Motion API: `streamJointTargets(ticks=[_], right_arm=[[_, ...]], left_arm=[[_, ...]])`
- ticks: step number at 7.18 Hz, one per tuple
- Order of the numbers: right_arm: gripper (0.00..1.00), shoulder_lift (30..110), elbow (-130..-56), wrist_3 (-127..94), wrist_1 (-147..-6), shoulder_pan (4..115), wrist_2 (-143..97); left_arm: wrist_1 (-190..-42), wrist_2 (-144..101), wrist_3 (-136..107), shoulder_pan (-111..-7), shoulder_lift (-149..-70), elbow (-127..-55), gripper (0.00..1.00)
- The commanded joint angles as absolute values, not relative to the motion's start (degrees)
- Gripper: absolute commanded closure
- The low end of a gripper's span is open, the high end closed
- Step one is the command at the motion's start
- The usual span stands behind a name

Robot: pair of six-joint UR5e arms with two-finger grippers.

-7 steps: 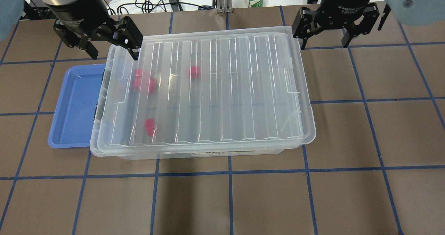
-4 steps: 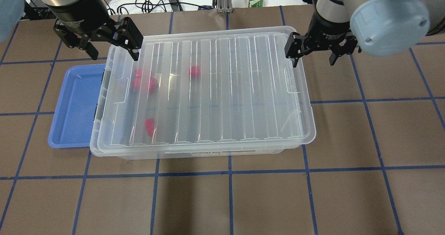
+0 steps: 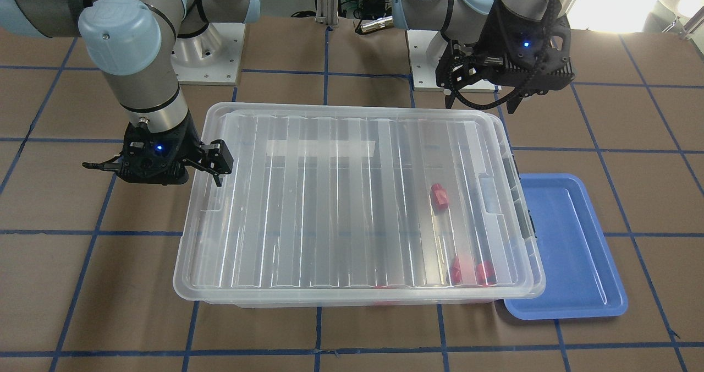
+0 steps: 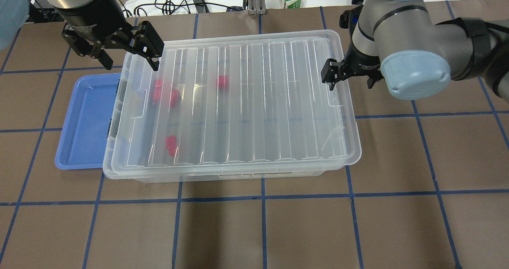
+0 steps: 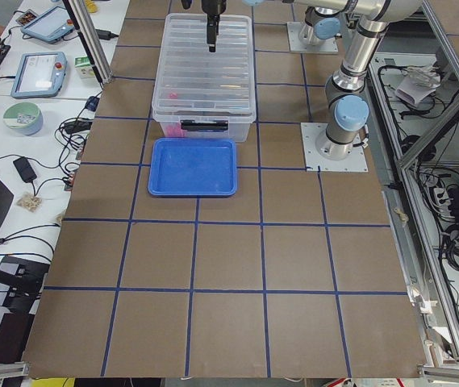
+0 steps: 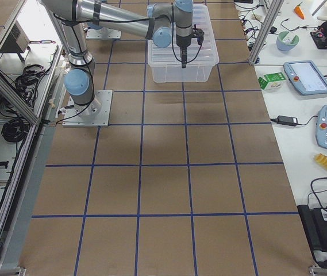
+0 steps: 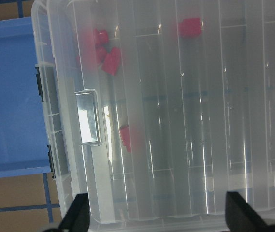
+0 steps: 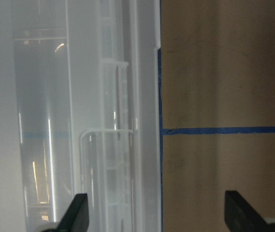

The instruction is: Place red block in blue tray from box

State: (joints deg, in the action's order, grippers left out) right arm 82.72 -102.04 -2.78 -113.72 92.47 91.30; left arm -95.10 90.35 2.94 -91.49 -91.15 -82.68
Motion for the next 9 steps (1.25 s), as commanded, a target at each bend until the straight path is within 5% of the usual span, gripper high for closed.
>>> streamJointTargets(ticks=[1,9], right_arm=[[0.0,81.7,-102.1,-3.0,-113.8,92.5,91.6],[0.0,80.9,-102.0,2.3,-112.7,81.1,102.6]], left_arm=[[-95.1,90.4,3.0,-91.5,-91.1,-82.7,0.0],[-95.1,90.3,2.9,-91.5,-91.1,-82.5,0.0]])
